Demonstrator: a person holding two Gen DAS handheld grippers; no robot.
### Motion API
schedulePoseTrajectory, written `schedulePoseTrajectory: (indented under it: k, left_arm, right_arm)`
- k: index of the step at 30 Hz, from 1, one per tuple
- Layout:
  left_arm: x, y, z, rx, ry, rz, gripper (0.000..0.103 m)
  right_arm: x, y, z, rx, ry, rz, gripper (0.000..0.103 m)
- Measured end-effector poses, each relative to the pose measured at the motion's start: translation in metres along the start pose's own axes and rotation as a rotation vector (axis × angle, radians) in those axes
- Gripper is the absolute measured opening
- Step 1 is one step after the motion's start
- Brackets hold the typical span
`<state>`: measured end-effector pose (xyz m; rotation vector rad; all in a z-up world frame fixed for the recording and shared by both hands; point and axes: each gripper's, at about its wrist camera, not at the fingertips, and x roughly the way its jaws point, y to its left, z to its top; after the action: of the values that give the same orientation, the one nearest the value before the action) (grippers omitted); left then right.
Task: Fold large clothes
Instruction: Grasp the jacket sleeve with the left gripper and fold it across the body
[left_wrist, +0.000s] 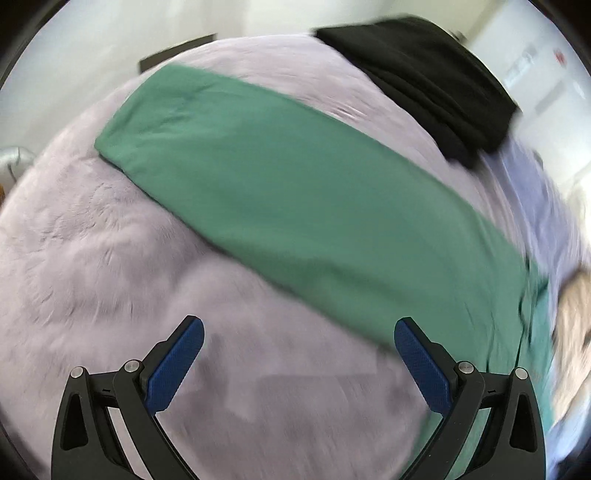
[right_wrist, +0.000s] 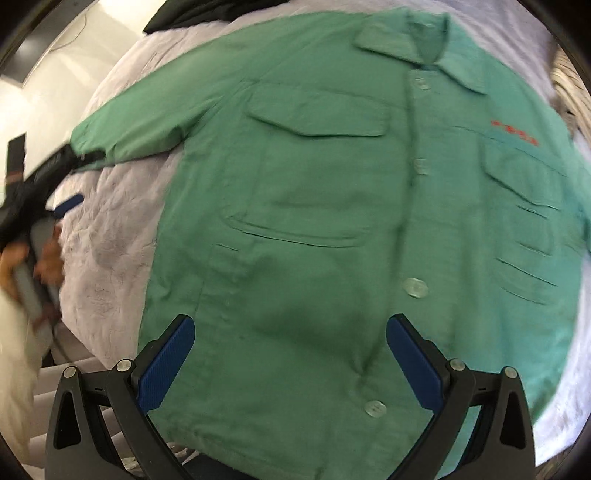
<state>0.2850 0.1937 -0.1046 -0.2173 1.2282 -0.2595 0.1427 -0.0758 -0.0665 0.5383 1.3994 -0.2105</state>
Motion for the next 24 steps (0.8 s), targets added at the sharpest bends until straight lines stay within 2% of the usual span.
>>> schedulePoseTrajectory:
  k: [4,7,8,9,11,12,14,17,22,24]
  left_arm:
    - [0.029,0.031,0.025,-0.112,0.004,-0.071,0.103]
    - [0.036,0.043,0.044,-0.153,-0.035,-0.108,0.103]
    - [0.034,0.043,0.048,-0.162,-0.058,-0.115,0.1]
    - [0.033,0.042,0.049,-0.165,-0.073,-0.112,0.091]
    - [0.033,0.041,0.057,-0.156,-0.08,-0.115,0.016]
    - [0.034,0.043,0.06,-0.158,-0.071,-0.145,0.004]
    - [0.029,0.041,0.065,-0.152,-0.087,-0.179,0.004]
    - [0.003,0.012,0.067,-0.04,-0.151,-0.204,0.004]
    - [-0.053,-0.084,0.059,0.235,-0.232,-0.312,0.004]
    - [-0.073,-0.139,0.044,0.367,-0.246,-0.377,0.004]
  right_arm:
    - [0.022,0.01,0.004,-0.01,0.015,0.02,0.103]
    - [0.029,0.015,0.004,-0.006,0.005,0.044,0.103]
    - [0.031,0.017,0.004,-0.006,0.0,0.051,0.103]
    - [0.032,0.018,0.004,-0.006,-0.001,0.056,0.103]
    - [0.035,0.021,0.005,-0.006,-0.009,0.072,0.103]
    - [0.034,0.021,0.005,-0.007,-0.011,0.079,0.103]
    - [0.036,0.023,0.006,-0.01,-0.022,0.086,0.103]
    - [0.034,0.02,0.006,0.005,-0.048,0.101,0.103]
    - [0.018,-0.003,-0.002,0.05,-0.121,0.126,0.103]
    - [0.009,-0.015,-0.005,0.078,-0.154,0.13,0.103]
